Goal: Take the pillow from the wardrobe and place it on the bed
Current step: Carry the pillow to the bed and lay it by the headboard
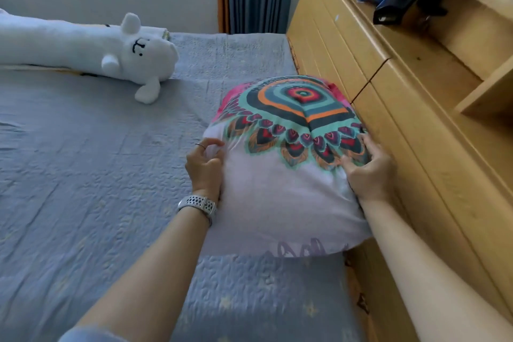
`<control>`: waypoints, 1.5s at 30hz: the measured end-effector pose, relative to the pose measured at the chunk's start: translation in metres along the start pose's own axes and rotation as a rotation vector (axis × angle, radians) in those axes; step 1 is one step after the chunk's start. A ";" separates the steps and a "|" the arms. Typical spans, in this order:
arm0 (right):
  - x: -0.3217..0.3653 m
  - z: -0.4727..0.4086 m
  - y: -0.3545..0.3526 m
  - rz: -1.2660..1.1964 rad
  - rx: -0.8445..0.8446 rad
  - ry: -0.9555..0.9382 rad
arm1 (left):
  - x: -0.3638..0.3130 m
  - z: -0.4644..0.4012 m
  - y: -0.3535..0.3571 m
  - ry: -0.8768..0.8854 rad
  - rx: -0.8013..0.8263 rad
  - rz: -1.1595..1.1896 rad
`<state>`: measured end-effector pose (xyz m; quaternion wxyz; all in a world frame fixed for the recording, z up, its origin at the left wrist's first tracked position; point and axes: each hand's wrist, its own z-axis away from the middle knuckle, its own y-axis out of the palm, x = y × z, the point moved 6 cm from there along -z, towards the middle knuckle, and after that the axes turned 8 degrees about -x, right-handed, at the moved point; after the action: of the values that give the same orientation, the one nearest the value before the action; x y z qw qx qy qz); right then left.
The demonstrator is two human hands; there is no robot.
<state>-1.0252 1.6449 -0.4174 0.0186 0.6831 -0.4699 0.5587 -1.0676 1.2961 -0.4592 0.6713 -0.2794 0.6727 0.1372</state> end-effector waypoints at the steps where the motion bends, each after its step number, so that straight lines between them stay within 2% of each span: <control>1: -0.013 0.005 0.006 0.054 0.015 0.018 | 0.014 0.002 0.003 -0.014 0.006 -0.035; 8: -0.103 0.052 0.024 0.357 0.230 0.268 | 0.094 0.040 0.019 -0.086 0.234 -0.184; 11: -0.125 0.067 0.025 0.420 0.301 0.318 | 0.114 0.054 0.020 -0.115 0.340 -0.265; 13: -0.134 0.070 0.028 0.495 0.365 0.347 | 0.120 0.049 0.026 -0.177 0.457 -0.325; 15: -0.141 0.074 0.031 0.603 0.434 0.373 | 0.116 0.037 0.037 -0.168 0.570 -0.471; 18: -0.136 0.073 0.039 0.743 0.450 0.368 | 0.112 0.018 0.054 -0.209 0.646 -0.704; 19: -0.134 0.073 0.042 0.753 0.446 0.377 | 0.111 0.015 0.058 -0.262 0.646 -0.709; 23: -0.139 0.068 0.049 0.628 0.439 0.514 | 0.125 0.010 0.062 -0.574 0.495 -0.428; 26: -0.142 0.066 0.053 0.611 0.449 0.580 | 0.138 0.020 0.069 -0.668 0.493 -0.286; 28: -0.137 0.067 0.054 0.594 0.353 0.506 | 0.136 0.024 0.083 -0.668 0.402 -0.095; 30: -0.126 0.067 0.055 0.586 0.219 0.316 | 0.129 0.021 0.093 -0.590 0.287 0.071; 31: -0.122 0.067 0.057 0.578 0.176 0.246 | 0.127 0.018 0.095 -0.528 0.269 0.081; 33: -0.121 0.064 0.062 0.601 0.166 0.225 | 0.125 0.013 0.095 -0.429 0.308 0.009; 34: -0.123 0.064 0.065 0.669 0.193 0.247 | 0.129 0.010 0.093 -0.389 0.345 -0.093; 36: -0.123 0.062 0.067 0.816 0.200 0.227 | 0.136 0.001 0.087 -0.278 0.412 -0.497; 37: -0.117 0.057 0.070 0.826 0.165 0.151 | 0.133 -0.003 0.086 -0.206 0.418 -0.705; 38: -0.108 0.051 0.076 0.795 0.128 0.046 | 0.123 -0.007 0.090 -0.118 0.407 -0.819; 40: -0.091 0.040 0.094 0.722 0.135 -0.120 | 0.095 -0.008 0.113 0.105 0.374 -0.821; 42: -0.092 0.038 0.116 0.707 0.248 -0.173 | 0.082 0.008 0.136 0.331 0.410 -0.837; 43: -0.099 0.044 0.125 0.727 0.307 -0.180 | 0.088 0.018 0.145 0.387 0.467 -0.891; 45: -0.120 0.065 0.138 0.765 0.385 -0.183 | 0.117 0.033 0.150 0.372 0.571 -1.001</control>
<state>-1.0606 1.6067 -0.6045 -0.3589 0.4975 -0.5760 0.5402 -1.1177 1.4127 -0.6046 0.5740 -0.3898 0.5758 -0.4324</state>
